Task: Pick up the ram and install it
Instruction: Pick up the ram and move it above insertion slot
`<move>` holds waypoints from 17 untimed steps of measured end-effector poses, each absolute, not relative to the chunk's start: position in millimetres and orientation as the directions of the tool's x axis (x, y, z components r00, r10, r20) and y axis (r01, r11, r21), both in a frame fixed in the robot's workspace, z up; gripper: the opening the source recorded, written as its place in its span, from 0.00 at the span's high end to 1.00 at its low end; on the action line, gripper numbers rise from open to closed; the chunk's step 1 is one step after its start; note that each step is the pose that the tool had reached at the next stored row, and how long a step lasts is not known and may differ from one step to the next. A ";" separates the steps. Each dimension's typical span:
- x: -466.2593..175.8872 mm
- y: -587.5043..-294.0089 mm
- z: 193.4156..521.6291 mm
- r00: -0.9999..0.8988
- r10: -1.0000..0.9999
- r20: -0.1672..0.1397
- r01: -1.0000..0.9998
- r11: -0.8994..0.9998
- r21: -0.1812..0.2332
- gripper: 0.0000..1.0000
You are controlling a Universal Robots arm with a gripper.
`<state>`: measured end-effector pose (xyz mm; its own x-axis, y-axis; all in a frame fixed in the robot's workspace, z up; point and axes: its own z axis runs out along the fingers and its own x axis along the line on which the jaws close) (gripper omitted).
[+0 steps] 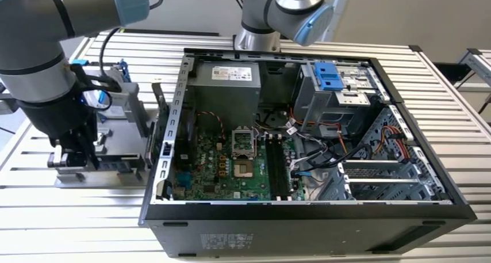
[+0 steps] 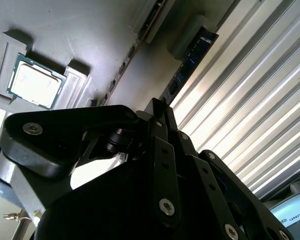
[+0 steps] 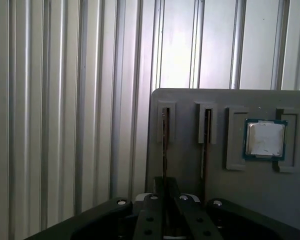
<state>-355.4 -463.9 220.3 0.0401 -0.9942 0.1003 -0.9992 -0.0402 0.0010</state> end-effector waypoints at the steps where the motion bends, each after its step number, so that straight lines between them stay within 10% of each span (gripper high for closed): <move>1: -355.3 -463.9 221.2 0.040 -0.994 0.100 -0.999 -0.040 0.001 1.00; 17: -355.3 -463.9 233.0 0.040 -0.994 0.100 -0.999 -0.040 0.001 1.00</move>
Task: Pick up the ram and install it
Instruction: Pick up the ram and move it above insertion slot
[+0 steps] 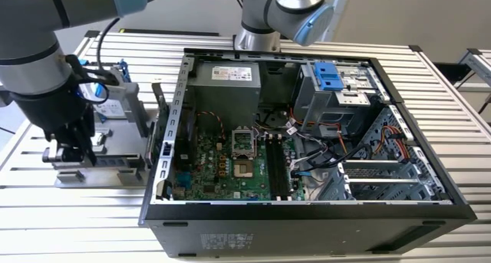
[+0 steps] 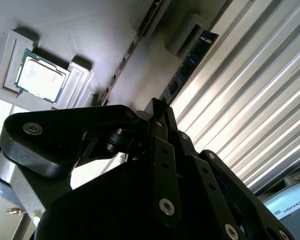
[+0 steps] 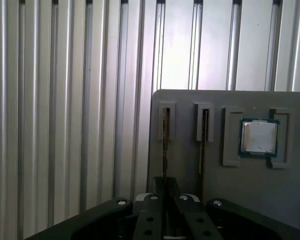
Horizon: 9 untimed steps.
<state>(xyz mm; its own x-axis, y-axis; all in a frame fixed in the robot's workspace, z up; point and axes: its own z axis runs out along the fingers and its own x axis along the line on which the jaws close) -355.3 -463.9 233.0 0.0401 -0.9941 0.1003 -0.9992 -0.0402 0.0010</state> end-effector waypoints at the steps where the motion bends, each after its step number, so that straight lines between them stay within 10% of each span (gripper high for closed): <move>1: -355.3 -463.9 233.5 0.040 -0.994 0.100 -0.999 -0.040 0.001 1.00; 9: -355.4 -463.9 237.5 0.040 -0.995 0.088 -0.999 -0.040 0.000 1.00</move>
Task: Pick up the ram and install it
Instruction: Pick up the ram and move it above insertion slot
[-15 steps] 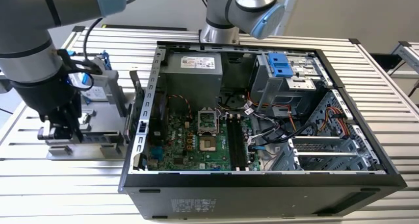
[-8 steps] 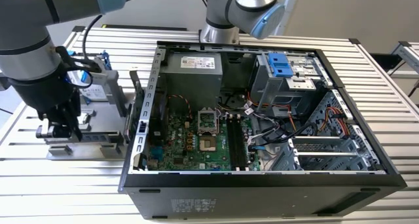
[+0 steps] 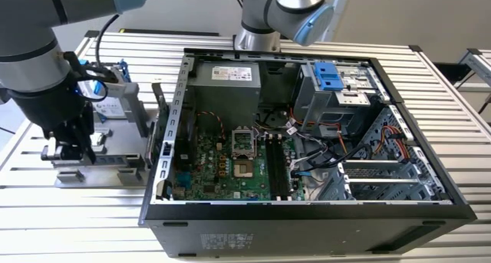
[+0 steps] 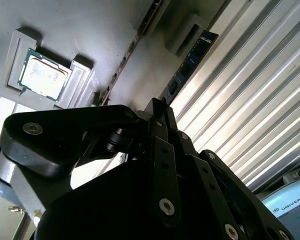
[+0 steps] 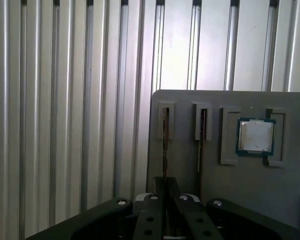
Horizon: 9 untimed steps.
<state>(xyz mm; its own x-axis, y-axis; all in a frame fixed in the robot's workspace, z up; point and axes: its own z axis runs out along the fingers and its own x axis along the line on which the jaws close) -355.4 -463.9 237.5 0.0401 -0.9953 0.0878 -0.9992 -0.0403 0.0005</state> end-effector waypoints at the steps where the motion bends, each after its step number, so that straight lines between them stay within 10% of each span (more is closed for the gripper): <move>1: -355.4 -463.9 237.9 0.040 -0.996 0.080 -0.999 -0.040 0.000 1.00; 9: -355.4 -463.9 243.5 0.040 -0.999 0.018 -0.999 -0.040 -0.002 1.00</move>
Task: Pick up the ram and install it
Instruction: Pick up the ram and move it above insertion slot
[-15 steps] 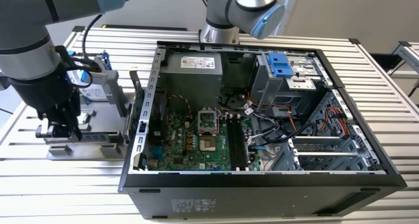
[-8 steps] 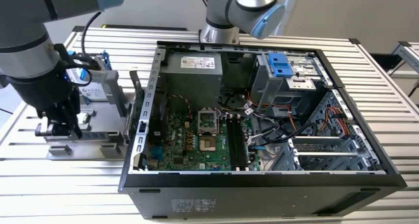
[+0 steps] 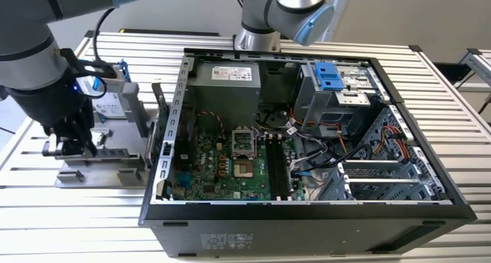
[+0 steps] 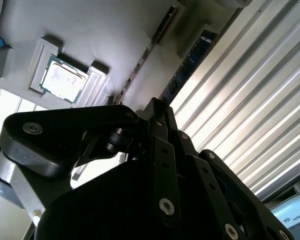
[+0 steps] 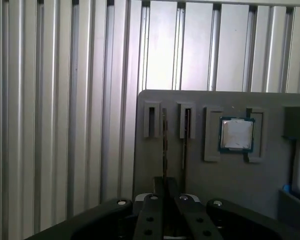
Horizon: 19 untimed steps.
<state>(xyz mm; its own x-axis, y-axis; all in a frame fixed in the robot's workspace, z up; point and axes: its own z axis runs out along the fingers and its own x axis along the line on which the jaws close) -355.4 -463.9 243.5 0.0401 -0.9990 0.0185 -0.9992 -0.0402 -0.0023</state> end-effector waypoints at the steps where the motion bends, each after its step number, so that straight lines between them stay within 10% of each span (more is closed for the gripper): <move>1: -355.4 -463.9 244.2 0.040 -0.999 0.010 -0.999 -0.040 -0.003 1.00; 19: -355.4 -463.9 267.2 0.040 -0.999 -0.017 -0.999 -0.040 -0.004 1.00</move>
